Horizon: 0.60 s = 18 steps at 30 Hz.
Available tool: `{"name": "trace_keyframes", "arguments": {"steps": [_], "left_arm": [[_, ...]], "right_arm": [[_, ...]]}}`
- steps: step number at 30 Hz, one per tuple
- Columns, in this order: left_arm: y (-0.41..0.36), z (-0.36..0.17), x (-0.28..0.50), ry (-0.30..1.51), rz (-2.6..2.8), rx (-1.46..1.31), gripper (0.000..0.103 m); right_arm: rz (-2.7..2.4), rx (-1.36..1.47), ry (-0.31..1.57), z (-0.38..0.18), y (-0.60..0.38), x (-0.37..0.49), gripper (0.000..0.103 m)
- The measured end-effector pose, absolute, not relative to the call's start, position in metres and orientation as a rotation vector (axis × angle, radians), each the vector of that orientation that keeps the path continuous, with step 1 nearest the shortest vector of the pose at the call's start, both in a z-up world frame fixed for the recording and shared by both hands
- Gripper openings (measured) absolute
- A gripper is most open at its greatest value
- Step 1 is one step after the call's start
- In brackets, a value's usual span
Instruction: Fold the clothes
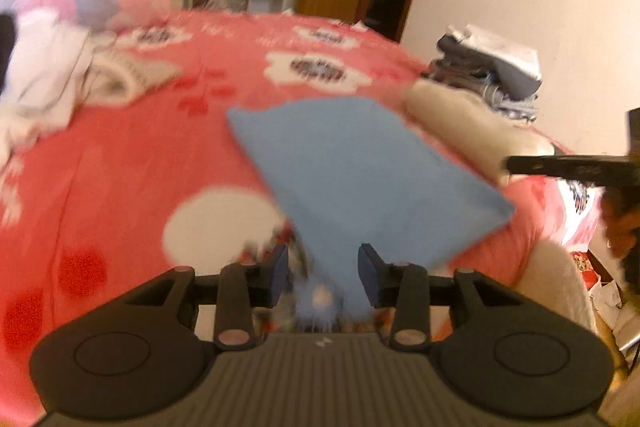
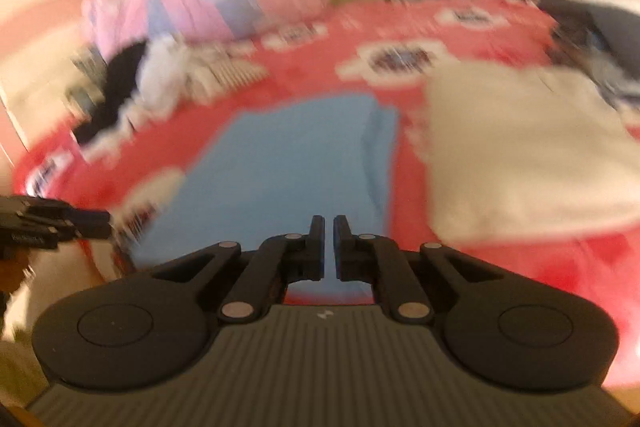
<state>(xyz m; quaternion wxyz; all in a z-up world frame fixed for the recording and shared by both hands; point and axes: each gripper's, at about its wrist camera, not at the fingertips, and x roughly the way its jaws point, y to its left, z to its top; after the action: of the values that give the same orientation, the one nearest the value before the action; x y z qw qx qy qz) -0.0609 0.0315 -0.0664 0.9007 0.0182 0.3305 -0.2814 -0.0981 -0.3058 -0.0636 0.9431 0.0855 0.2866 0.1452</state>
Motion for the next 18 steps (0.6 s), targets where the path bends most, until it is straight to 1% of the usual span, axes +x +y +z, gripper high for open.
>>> {"name": "trace_keyframes", "arguments": {"steps": [2, 4, 6, 9, 10, 12, 13, 14, 18], "left_arm": [[0.015, -0.066, -0.039, 0.672, -0.608, 0.035, 0.04], [0.001, -0.077, -0.013, 0.717, -0.612, 0.006, 0.04], [-0.004, -0.1, 0.008, 0.793, -0.574, -0.003, 0.039], [0.011, -0.116, 0.018, 0.822, -0.563, -0.061, 0.038], [0.018, -0.112, 0.019, 0.826, -0.553, -0.081, 0.037], [0.026, -0.098, 0.023, 0.795, -0.536, -0.093, 0.039], [0.028, -0.091, 0.028, 0.773, -0.542, -0.093, 0.04], [0.025, -0.084, 0.037, 0.756, -0.557, -0.088, 0.041], [-0.006, -0.077, 0.084, 0.743, -0.595, -0.05, 0.042]], "right_arm": [[0.327, 0.18, 0.561, -0.067, -0.293, -0.075, 0.005], [0.378, 0.195, 0.563, -0.076, -0.28, -0.052, 0.005], [0.397, 0.184, 0.608, -0.093, -0.273, -0.038, 0.005], [0.357, 0.18, 0.7, -0.117, -0.291, -0.048, 0.001], [0.359, 0.205, 0.708, -0.116, -0.301, -0.053, 0.0], [0.362, 0.256, 0.723, -0.114, -0.32, -0.064, 0.0], [0.357, 0.261, 0.726, -0.109, -0.326, -0.064, 0.001], [0.348, 0.253, 0.726, -0.101, -0.328, -0.062, 0.005], [0.389, 0.214, 0.618, -0.074, -0.312, -0.017, 0.005]]}}
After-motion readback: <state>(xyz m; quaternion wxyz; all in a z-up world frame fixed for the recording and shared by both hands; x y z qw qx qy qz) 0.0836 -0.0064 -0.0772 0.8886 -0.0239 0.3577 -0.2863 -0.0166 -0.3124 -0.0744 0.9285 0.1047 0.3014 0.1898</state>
